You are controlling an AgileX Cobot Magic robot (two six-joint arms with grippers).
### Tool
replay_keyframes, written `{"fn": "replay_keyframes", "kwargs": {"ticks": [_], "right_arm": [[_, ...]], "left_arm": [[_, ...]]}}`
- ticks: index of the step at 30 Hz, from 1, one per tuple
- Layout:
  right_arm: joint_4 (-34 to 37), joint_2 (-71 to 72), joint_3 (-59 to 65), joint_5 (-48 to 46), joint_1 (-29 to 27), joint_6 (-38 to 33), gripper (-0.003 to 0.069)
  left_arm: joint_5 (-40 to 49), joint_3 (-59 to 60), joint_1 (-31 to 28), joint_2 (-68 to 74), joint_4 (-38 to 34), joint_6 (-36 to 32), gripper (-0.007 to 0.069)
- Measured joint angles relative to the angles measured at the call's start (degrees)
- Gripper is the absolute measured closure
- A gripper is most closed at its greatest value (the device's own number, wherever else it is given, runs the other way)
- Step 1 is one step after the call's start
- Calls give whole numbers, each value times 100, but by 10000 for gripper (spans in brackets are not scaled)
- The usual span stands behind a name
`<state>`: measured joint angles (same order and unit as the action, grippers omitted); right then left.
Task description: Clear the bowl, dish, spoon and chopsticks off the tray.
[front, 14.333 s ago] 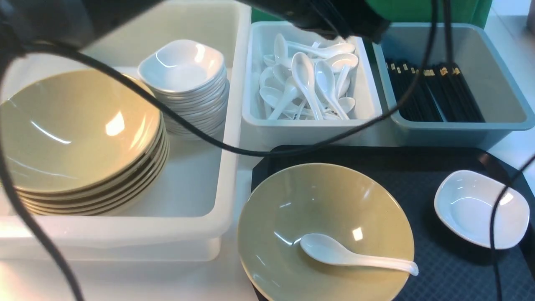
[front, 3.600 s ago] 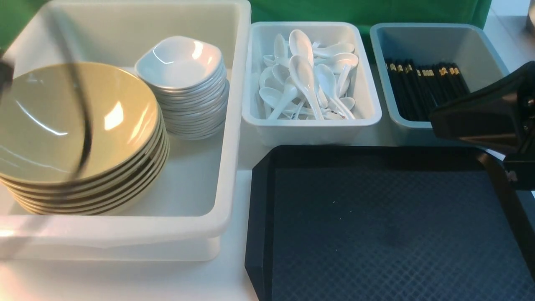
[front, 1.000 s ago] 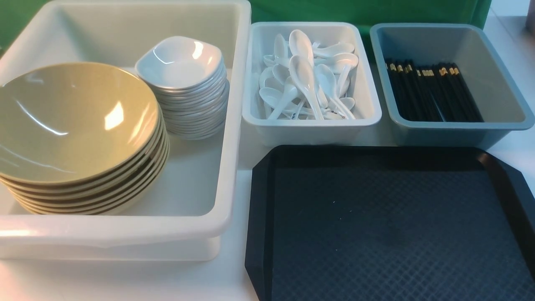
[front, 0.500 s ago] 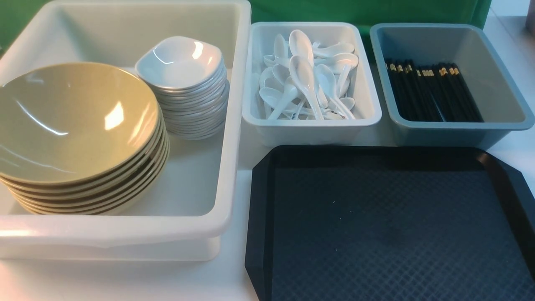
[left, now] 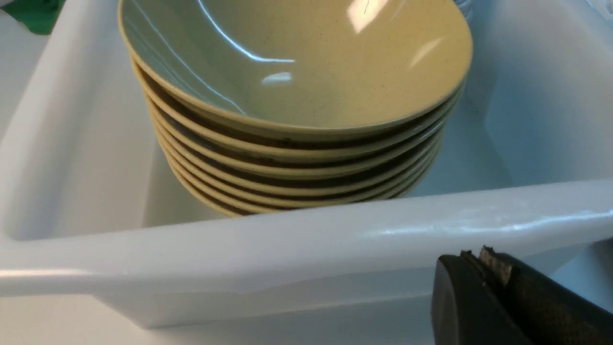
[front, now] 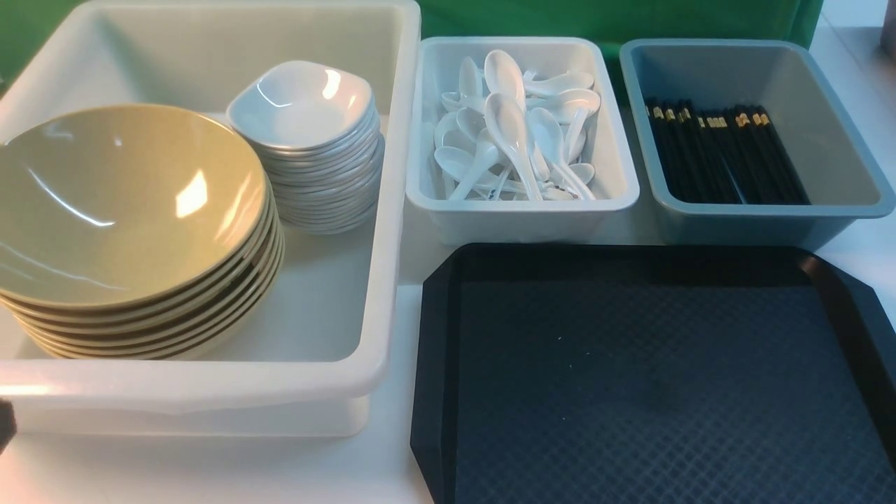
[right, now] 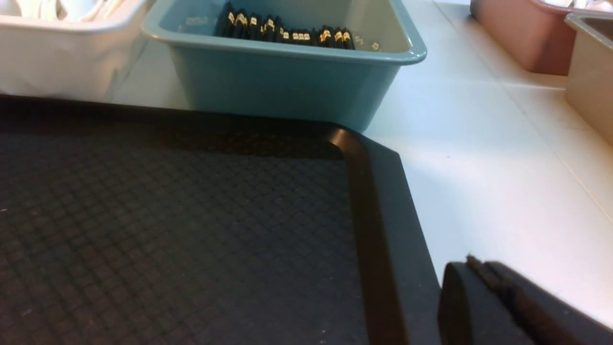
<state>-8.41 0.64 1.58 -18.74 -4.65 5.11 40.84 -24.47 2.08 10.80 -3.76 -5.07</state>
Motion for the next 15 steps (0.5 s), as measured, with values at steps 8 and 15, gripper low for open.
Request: {"fn": "replay_keyframes", "kwargs": {"ticks": [8, 15], "right_arm": [[0, 0, 0, 0, 0, 0, 621], [0, 0, 0, 0, 0, 0, 617]], "left_arm": [[-3369, 2260, -708, -1085, -278, 125, 636], [-2618, 2591, -523, -1139, -237, 156, 636]]}}
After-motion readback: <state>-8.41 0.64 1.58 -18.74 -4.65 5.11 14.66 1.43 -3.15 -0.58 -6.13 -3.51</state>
